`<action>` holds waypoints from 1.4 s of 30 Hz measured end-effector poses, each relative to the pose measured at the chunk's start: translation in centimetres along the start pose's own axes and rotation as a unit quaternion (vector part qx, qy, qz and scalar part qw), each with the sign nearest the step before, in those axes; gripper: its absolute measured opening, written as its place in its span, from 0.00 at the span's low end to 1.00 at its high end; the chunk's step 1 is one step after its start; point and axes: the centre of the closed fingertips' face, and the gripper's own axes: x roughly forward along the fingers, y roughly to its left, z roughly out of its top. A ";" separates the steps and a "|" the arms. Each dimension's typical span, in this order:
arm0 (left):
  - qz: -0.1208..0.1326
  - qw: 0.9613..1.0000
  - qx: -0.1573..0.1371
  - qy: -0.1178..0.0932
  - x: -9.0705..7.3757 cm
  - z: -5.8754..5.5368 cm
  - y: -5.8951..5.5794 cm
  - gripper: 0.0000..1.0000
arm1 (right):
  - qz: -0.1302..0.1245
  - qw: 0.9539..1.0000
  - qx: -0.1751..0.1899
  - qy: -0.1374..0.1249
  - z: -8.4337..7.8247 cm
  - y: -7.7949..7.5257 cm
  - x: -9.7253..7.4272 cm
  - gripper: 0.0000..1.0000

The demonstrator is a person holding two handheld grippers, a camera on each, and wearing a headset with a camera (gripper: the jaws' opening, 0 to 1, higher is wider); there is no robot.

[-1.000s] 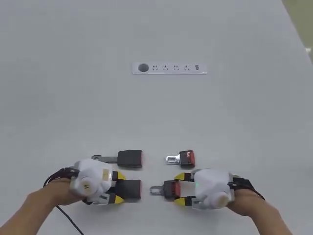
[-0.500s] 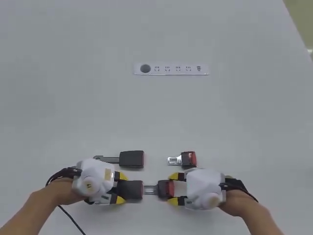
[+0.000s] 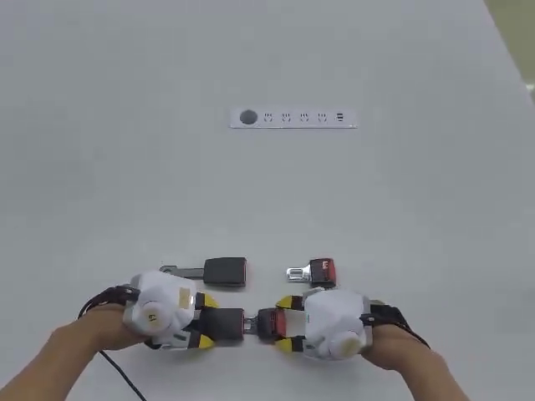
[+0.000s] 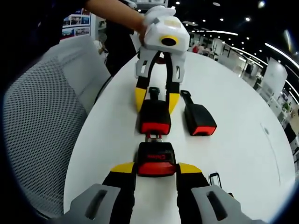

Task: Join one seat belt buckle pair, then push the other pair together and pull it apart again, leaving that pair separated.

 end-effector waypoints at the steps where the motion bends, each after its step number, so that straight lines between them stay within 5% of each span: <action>1: 0.000 1.000 -0.001 -0.001 0.0 0.0 0.0 0.32 | -0.002 1.000 0.004 0.000 -0.1 0.0 -0.1 0.30; 16: 0.008 1.000 -0.005 -0.002 0.0 -0.1 0.0 0.32 | -0.013 0.999 0.031 -0.016 0.0 -0.2 -0.2 0.29; 42: 0.010 1.000 -0.013 0.000 0.0 0.0 0.1 0.31 | -0.028 0.997 0.070 0.003 0.3 -0.3 0.6 0.29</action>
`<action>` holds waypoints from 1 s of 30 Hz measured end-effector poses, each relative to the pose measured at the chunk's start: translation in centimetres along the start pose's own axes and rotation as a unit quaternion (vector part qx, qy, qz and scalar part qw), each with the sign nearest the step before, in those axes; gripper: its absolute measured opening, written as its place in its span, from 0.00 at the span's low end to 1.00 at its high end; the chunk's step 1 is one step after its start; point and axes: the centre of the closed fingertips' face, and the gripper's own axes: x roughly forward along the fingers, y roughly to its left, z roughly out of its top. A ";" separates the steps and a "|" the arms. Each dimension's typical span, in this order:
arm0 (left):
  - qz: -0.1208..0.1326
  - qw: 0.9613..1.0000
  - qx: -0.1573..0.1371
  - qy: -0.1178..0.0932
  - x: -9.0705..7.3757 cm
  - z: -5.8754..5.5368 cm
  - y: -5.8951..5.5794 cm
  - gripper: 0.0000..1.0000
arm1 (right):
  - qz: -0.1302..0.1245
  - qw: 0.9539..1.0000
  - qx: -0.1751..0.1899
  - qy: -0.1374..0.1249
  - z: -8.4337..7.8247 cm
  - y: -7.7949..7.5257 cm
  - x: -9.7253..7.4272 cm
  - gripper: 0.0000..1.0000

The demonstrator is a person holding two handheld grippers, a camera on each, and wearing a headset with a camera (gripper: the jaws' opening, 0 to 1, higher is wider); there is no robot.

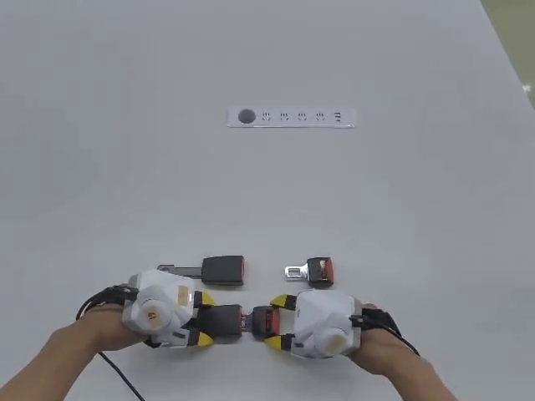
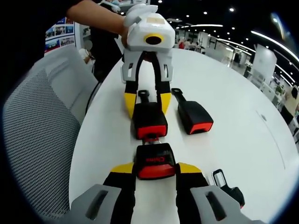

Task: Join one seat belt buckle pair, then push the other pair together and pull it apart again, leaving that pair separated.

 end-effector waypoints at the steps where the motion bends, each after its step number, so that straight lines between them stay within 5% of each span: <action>1: 0.000 1.000 0.000 0.000 0.0 0.1 0.0 0.31 | 0.000 1.000 0.000 0.000 0.0 0.0 0.0 0.29; 21: 0.000 1.000 0.002 0.002 0.3 -0.3 0.3 0.31 | -0.002 1.000 0.009 0.001 0.8 0.0 1.1 0.29; 30: 0.000 1.000 0.005 0.008 0.5 -0.5 0.4 0.31 | -0.007 1.000 0.008 0.005 2.4 -0.1 -0.5 0.29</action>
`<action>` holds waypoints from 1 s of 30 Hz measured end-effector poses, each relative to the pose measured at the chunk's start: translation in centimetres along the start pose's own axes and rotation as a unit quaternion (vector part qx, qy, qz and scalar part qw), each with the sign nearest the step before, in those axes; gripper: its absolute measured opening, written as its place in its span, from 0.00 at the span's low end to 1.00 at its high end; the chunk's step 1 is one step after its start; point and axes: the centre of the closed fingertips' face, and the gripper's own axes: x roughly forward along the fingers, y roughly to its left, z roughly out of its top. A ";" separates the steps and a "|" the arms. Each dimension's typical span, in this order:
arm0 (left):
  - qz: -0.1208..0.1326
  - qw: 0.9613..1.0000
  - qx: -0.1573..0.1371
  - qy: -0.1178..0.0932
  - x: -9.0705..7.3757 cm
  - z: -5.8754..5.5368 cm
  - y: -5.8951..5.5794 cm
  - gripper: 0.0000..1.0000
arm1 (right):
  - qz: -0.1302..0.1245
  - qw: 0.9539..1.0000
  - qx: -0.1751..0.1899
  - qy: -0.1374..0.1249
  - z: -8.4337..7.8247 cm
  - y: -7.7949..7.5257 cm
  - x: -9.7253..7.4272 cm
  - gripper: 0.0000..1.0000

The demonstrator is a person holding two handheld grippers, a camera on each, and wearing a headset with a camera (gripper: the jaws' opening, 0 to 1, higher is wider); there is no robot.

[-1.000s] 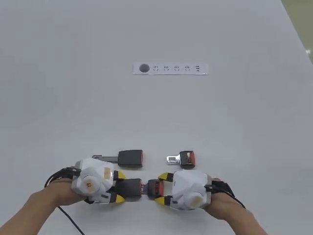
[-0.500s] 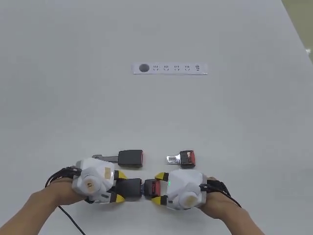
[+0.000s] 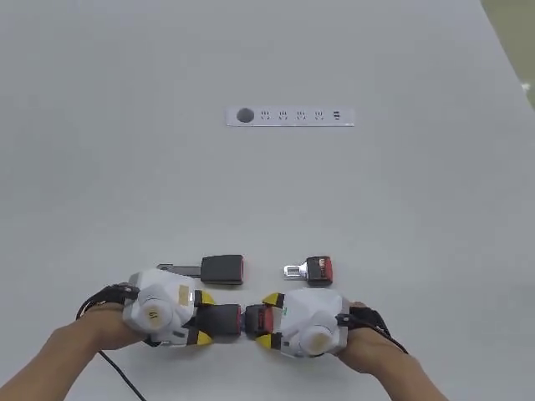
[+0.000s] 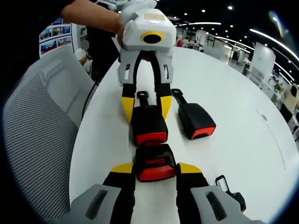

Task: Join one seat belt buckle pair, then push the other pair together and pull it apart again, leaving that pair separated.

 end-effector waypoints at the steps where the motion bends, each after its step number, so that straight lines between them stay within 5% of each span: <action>1: 0.000 1.000 0.000 0.000 0.0 0.0 0.0 0.31 | 0.000 1.000 0.001 0.000 0.0 0.0 -0.1 0.29; 15: 0.002 1.000 0.009 0.009 -0.1 0.4 -0.2 0.32 | 0.015 1.000 -0.012 -0.018 -0.9 0.5 0.0 0.28; 30: -0.001 1.000 0.007 0.027 -0.5 0.7 -0.6 0.32 | 0.025 0.999 -0.021 0.000 -1.5 0.5 1.0 0.29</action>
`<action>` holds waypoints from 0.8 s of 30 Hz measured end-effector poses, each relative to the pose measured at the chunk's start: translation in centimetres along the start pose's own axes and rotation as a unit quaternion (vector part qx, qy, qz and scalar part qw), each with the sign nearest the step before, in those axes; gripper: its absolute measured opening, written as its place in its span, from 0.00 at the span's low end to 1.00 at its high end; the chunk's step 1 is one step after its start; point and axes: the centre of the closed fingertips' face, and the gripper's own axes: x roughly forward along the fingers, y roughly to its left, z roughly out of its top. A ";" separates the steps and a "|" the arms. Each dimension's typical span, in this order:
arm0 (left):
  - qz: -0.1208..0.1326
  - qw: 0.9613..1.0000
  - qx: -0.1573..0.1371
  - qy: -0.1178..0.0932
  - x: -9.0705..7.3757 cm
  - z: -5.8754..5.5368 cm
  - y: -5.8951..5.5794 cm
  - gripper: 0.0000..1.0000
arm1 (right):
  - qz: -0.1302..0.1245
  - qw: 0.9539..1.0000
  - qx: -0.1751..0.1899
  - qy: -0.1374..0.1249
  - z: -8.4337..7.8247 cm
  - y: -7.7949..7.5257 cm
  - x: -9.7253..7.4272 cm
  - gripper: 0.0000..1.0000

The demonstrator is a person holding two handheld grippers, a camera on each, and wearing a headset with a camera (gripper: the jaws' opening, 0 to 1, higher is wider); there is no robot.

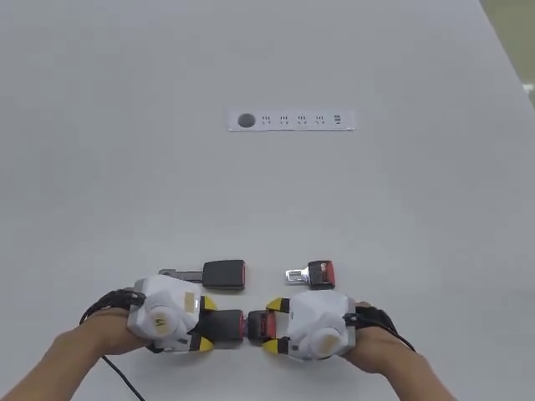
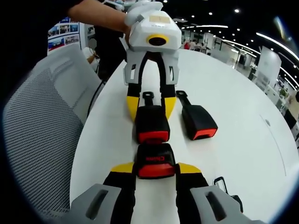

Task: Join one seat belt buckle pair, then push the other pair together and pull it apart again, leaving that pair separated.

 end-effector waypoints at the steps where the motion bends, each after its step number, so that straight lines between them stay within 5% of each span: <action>1: -0.001 1.000 0.002 0.002 0.0 -0.2 0.0 0.32 | -0.001 1.000 -0.001 0.002 0.0 0.0 0.0 0.29; 12: -0.006 1.000 0.005 -0.003 -0.2 -0.2 -0.2 0.33 | 0.005 1.000 0.003 -0.004 -0.3 0.3 -0.1 0.30; 15: -0.005 1.000 0.006 0.000 -0.1 -0.2 -0.2 0.33 | 0.005 0.999 -0.031 0.010 -0.4 0.3 -0.1 0.31; 24: 0.009 1.000 -0.007 0.006 0.0 -0.3 0.2 0.37 | 0.008 0.999 -0.042 0.011 -0.2 0.3 -0.6 0.31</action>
